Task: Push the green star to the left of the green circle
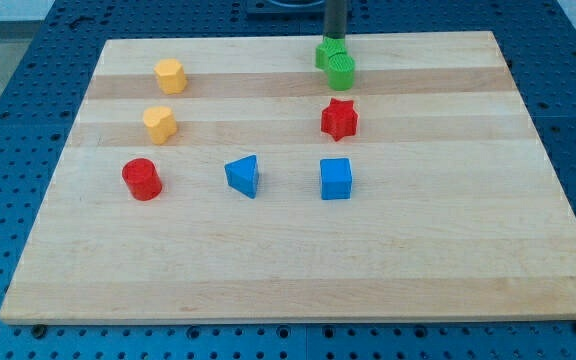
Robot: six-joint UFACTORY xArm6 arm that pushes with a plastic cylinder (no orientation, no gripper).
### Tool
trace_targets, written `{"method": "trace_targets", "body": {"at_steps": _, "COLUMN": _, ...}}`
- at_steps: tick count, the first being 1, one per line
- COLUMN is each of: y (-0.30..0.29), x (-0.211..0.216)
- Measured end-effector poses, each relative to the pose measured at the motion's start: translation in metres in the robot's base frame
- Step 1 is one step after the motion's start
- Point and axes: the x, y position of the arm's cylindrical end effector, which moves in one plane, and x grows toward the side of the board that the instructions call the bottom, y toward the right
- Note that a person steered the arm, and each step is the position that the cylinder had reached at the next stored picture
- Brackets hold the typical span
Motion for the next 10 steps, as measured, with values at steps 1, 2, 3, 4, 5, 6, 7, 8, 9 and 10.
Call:
{"method": "trace_targets", "body": {"at_steps": 1, "y": 0.0, "x": 0.004}}
{"method": "trace_targets", "body": {"at_steps": 2, "y": 0.007, "x": 0.008}}
{"method": "trace_targets", "body": {"at_steps": 3, "y": 0.01, "x": 0.03}}
{"method": "trace_targets", "body": {"at_steps": 4, "y": 0.034, "x": 0.024}}
{"method": "trace_targets", "body": {"at_steps": 5, "y": 0.079, "x": 0.023}}
{"method": "trace_targets", "body": {"at_steps": 6, "y": 0.063, "x": 0.061}}
{"method": "trace_targets", "body": {"at_steps": 7, "y": 0.035, "x": 0.052}}
{"method": "trace_targets", "body": {"at_steps": 8, "y": 0.003, "x": 0.05}}
{"method": "trace_targets", "body": {"at_steps": 9, "y": -0.005, "x": 0.052}}
{"method": "trace_targets", "body": {"at_steps": 10, "y": -0.01, "x": 0.052}}
